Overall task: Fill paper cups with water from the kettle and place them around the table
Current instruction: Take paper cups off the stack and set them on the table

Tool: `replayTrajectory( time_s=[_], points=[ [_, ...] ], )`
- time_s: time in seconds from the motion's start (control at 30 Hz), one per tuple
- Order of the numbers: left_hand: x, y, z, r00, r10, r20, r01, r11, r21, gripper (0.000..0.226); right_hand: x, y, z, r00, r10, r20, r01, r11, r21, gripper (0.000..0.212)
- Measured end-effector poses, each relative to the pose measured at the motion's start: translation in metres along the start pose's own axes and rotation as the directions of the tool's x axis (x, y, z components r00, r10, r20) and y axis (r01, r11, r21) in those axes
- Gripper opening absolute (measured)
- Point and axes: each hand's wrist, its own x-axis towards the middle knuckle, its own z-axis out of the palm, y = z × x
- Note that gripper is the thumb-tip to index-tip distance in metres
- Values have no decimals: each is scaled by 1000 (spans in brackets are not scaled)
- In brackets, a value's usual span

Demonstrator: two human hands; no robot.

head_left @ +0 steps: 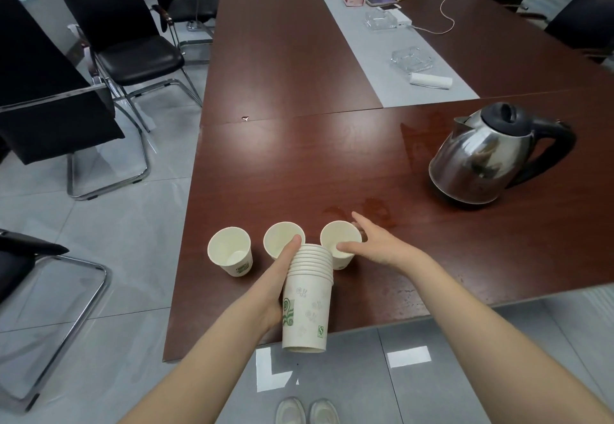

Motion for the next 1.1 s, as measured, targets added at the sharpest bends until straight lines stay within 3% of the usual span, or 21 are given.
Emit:
replayTrajectory(
  time_s=[0.13, 0.2, 0.27, 0.43, 0.63, 0.9, 1.1],
  points=[
    [0, 2, 4, 1000, -2, 28, 2, 1000, 11, 59, -15, -14, -9, 975, -126, -182, 124, 992, -21, 58],
    [1, 4, 8, 999, 10, 46, -11, 1000, 12, 63, -25, -26, -16, 966, -194, -171, 198, 980, 6, 32],
    [2, 5, 14, 998, 24, 61, -25, 1000, 11, 67, -35, -39, -20, 977, -202, -72, 208, 972, 106, 14],
    [5, 4, 30, 998, 24, 58, -24, 1000, -3, 66, -46, -48, -22, 976, -195, 100, 176, 970, 168, 19],
    [8, 5, 42, 999, 16, 45, -17, 1000, 13, 58, -45, -36, -26, 980, -197, 33, 181, 946, 270, 16],
    [13, 3, 53, 1000, -6, -1, 6, 1000, 6, 59, -45, -27, -28, 974, -213, -75, 224, 944, 241, 12],
    [18, 4, 59, 1000, -25, 10, 25, 1000, 10, 49, -42, -22, -28, 974, -184, -135, 211, 953, 218, 21]
  ],
)
